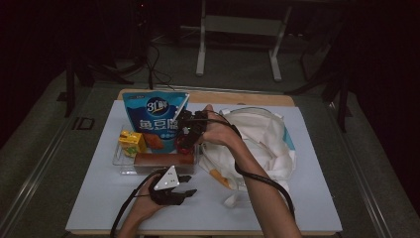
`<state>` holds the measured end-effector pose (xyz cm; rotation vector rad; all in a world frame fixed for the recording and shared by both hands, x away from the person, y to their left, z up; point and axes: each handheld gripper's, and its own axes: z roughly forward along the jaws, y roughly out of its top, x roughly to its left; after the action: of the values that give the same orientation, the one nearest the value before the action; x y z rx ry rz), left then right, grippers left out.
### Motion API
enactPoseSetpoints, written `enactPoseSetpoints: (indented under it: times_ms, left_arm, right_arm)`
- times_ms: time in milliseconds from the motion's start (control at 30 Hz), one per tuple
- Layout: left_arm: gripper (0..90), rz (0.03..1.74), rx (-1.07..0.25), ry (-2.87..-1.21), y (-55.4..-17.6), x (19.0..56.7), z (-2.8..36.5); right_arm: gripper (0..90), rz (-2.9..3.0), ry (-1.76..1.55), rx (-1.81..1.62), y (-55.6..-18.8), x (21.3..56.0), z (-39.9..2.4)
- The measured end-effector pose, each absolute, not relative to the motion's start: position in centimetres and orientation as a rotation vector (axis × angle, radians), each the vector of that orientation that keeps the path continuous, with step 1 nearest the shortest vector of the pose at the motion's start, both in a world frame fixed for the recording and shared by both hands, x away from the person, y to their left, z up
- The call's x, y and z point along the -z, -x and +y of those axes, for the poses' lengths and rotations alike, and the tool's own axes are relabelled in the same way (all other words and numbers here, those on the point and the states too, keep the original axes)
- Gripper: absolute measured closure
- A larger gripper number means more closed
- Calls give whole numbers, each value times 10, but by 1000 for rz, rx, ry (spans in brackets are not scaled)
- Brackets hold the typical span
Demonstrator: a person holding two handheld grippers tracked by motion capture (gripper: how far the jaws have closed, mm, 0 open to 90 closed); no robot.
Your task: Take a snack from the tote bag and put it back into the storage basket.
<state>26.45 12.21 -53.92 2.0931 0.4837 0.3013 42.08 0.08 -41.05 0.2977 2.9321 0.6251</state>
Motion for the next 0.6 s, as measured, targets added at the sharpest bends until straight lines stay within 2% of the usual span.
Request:
enactPoseSetpoints:
  times_ms: [600]
  left_arm:
    - [495,486,-299,-2093,-265,539,122]
  right_arm:
    - [231,2929,-280,-643,-416,401,-11]
